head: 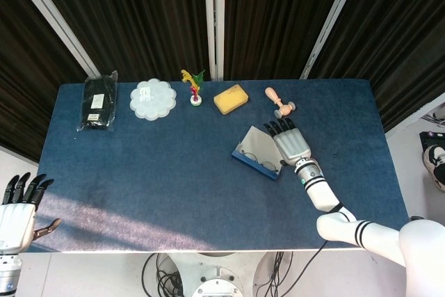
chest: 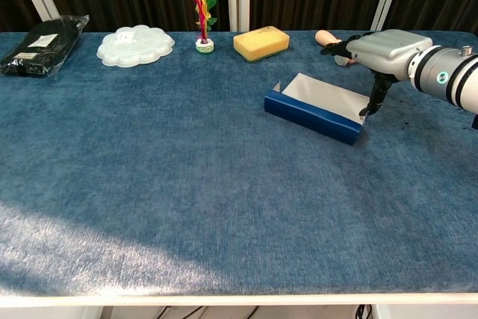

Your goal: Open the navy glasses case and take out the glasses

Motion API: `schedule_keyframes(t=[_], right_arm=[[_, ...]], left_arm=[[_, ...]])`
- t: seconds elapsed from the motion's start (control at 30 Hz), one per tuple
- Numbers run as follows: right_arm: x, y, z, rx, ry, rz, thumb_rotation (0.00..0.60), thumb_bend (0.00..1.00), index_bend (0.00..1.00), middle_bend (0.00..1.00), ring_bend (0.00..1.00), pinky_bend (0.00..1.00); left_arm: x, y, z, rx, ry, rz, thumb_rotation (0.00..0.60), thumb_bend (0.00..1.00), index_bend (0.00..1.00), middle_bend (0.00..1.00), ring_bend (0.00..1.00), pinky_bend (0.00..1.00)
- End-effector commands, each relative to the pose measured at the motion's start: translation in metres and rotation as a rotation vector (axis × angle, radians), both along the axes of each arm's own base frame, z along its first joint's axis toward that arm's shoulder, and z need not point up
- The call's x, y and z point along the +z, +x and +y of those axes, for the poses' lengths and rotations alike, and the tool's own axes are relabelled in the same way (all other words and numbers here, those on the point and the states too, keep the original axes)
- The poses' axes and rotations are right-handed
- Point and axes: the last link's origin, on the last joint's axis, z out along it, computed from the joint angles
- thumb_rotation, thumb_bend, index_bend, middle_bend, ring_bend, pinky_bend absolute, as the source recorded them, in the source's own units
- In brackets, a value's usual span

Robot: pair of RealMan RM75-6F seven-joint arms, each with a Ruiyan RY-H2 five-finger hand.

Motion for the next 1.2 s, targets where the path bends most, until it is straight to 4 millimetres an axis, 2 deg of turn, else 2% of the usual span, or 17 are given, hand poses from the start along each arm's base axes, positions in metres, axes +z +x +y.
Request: schedule_keyframes(t=[0.03, 0.2, 0.33, 0.67, 0.87, 1.0, 1.13, 1.2], right_arm=[[0.0, -0.002, 0.01, 0.025, 0.026, 0.006, 0.6, 0.02, 0.0, 0.08, 0.0, 0.0], [0.004, -0.003, 0.026, 0.052, 0.065, 0.002, 0.6, 0.01, 0.0, 0.07, 0.0, 0.0], [-0.005, 0.011, 0.038, 0.1, 0.108, -0.022, 0.6, 0.01, 0.0, 0.06, 0.0, 0.0], [-0.045, 0.065, 0.058, 0.223, 0.179, -0.091, 0.6, 0.0, 0.0, 0.04, 0.0, 0.0], [-0.062, 0.101, 0.048, 0.228, 0.134, -0.145, 0.6, 0.0, 0.0, 0.04, 0.0, 0.0], [-0.056, 0.111, 0.037, 0.214, 0.095, -0.139, 0.6, 0.0, 0.0, 0.06, 0.0, 0.0], [-0.039, 0.106, 0.033, 0.191, 0.107, -0.13, 0.6, 0.0, 0.0, 0.1, 0.0, 0.0], [-0.03, 0.103, 0.031, 0.189, 0.112, -0.122, 0.6, 0.04, 0.04, 0.13, 0.0, 0.0]], left_arm=[[0.001, 0.0, -0.001, 0.001, 0.002, 0.001, 0.6, 0.0, 0.2, 0.12, 0.0, 0.0], [0.0, 0.0, -0.001, 0.005, -0.001, 0.002, 0.6, 0.0, 0.2, 0.12, 0.0, 0.0], [-0.001, 0.001, 0.0, -0.001, -0.003, 0.0, 0.6, 0.0, 0.2, 0.12, 0.0, 0.0], [0.0, -0.003, -0.004, 0.008, 0.003, -0.004, 0.6, 0.0, 0.2, 0.12, 0.0, 0.0], [0.0, -0.004, -0.002, 0.003, 0.004, -0.006, 0.6, 0.0, 0.2, 0.12, 0.0, 0.0], [0.0, -0.004, -0.002, -0.003, 0.002, -0.007, 0.6, 0.0, 0.2, 0.12, 0.0, 0.0], [0.0, -0.006, -0.005, 0.008, 0.003, -0.009, 0.6, 0.0, 0.2, 0.12, 0.0, 0.0], [0.0, -0.008, -0.006, 0.014, 0.004, -0.01, 0.6, 0.0, 0.2, 0.12, 0.0, 0.0]])
